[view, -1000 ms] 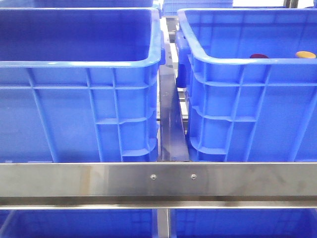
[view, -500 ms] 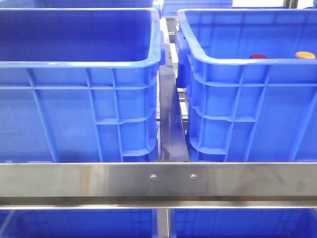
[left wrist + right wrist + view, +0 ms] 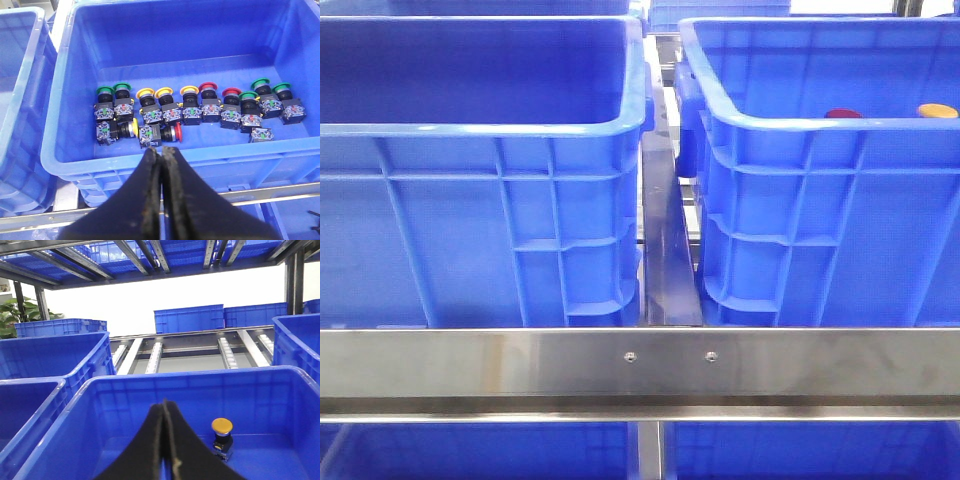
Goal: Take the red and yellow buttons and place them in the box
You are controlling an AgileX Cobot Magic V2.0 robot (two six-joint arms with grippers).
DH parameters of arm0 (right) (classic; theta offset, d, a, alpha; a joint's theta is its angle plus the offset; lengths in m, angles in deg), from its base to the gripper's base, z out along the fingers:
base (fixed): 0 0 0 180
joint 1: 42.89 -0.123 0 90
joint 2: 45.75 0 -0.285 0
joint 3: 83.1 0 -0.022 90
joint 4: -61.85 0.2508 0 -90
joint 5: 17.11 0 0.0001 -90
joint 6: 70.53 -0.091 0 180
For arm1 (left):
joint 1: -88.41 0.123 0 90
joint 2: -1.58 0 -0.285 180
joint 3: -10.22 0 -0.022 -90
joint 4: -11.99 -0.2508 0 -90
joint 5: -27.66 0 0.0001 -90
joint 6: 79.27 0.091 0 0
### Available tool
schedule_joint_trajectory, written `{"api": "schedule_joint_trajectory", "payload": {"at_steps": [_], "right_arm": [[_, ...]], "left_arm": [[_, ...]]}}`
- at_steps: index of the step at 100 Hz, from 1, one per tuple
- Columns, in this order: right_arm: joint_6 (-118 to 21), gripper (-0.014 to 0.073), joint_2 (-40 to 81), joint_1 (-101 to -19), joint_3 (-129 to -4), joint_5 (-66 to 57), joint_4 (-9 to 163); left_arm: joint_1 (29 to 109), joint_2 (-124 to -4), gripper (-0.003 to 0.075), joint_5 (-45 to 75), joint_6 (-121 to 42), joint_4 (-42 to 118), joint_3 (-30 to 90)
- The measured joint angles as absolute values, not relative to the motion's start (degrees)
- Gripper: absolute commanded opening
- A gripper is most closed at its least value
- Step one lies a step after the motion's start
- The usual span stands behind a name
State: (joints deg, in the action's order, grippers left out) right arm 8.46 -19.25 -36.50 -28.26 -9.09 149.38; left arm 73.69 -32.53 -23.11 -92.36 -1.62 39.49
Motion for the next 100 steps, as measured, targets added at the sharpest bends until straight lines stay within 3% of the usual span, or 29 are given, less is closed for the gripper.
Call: {"api": "schedule_joint_trajectory", "payload": {"at_steps": [100], "right_arm": [[8.45,-0.0067,-19.25,-36.50,-28.26,-8.02,149.25]], "left_arm": [[73.69,-32.53,-0.0019,-23.11,-92.36,-1.62,39.49]]}}
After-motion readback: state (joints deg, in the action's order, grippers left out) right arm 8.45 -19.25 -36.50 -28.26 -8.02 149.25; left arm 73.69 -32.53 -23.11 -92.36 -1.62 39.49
